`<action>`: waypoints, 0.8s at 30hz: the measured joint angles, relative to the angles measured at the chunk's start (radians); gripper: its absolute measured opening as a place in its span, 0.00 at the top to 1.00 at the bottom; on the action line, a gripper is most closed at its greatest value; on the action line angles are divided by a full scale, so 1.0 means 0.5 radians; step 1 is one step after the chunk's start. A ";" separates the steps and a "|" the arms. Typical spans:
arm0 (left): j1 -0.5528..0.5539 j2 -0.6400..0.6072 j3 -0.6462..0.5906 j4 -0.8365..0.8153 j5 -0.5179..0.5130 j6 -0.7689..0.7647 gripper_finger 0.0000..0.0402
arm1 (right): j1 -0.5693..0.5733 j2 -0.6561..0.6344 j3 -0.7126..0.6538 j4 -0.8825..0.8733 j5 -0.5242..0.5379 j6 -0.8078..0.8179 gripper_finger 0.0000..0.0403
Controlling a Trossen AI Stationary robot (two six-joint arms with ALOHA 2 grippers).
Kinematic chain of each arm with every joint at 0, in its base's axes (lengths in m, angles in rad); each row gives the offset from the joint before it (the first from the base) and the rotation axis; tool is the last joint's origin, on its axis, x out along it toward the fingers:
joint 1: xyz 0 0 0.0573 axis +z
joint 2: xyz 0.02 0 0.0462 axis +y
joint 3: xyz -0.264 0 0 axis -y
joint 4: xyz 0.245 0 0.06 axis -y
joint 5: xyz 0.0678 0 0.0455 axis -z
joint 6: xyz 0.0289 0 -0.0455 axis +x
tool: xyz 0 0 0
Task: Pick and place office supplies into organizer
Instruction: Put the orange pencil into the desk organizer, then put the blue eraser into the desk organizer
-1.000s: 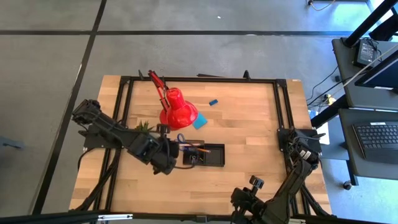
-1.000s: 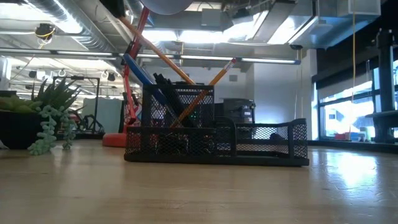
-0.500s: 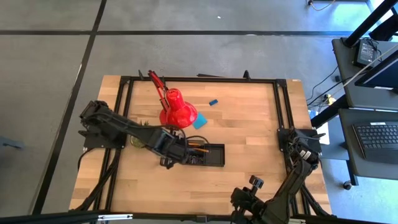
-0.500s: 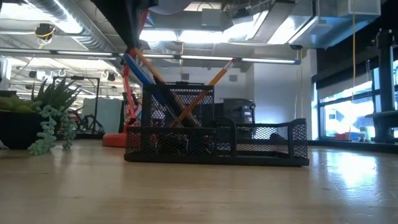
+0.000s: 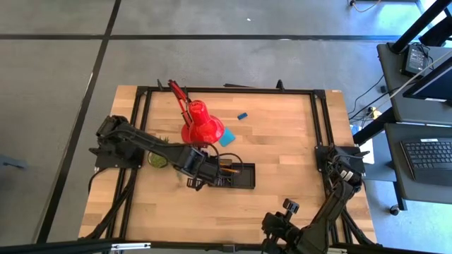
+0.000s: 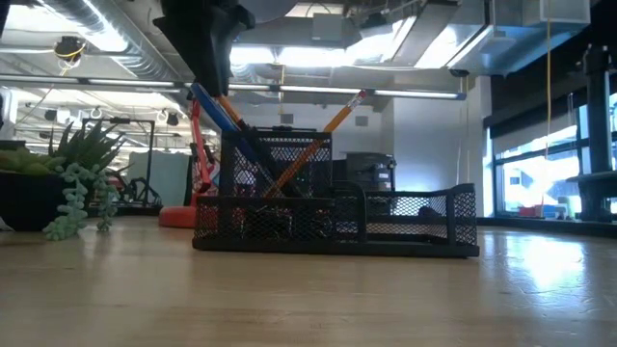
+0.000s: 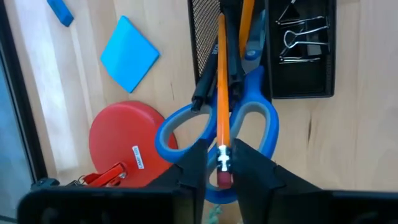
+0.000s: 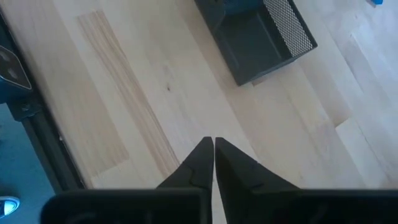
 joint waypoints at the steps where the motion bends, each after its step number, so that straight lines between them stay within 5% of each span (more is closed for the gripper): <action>1: 0.000 -0.006 0.000 -0.001 0.000 0.000 0.82 | 0.000 0.000 0.000 0.000 0.000 0.000 0.95; 14: -0.064 -0.346 0.000 -0.017 0.076 -0.190 0.76 | -0.029 0.000 0.000 0.000 0.101 0.031 0.95; 20: -0.281 -0.552 -0.041 0.175 -0.321 -0.215 0.76 | -0.172 -0.016 -0.001 -0.001 0.179 -0.327 0.95; 24: -0.445 -0.768 -0.224 0.391 -0.371 -0.249 0.77 | -0.221 -0.188 -0.103 0.001 0.241 -0.450 0.95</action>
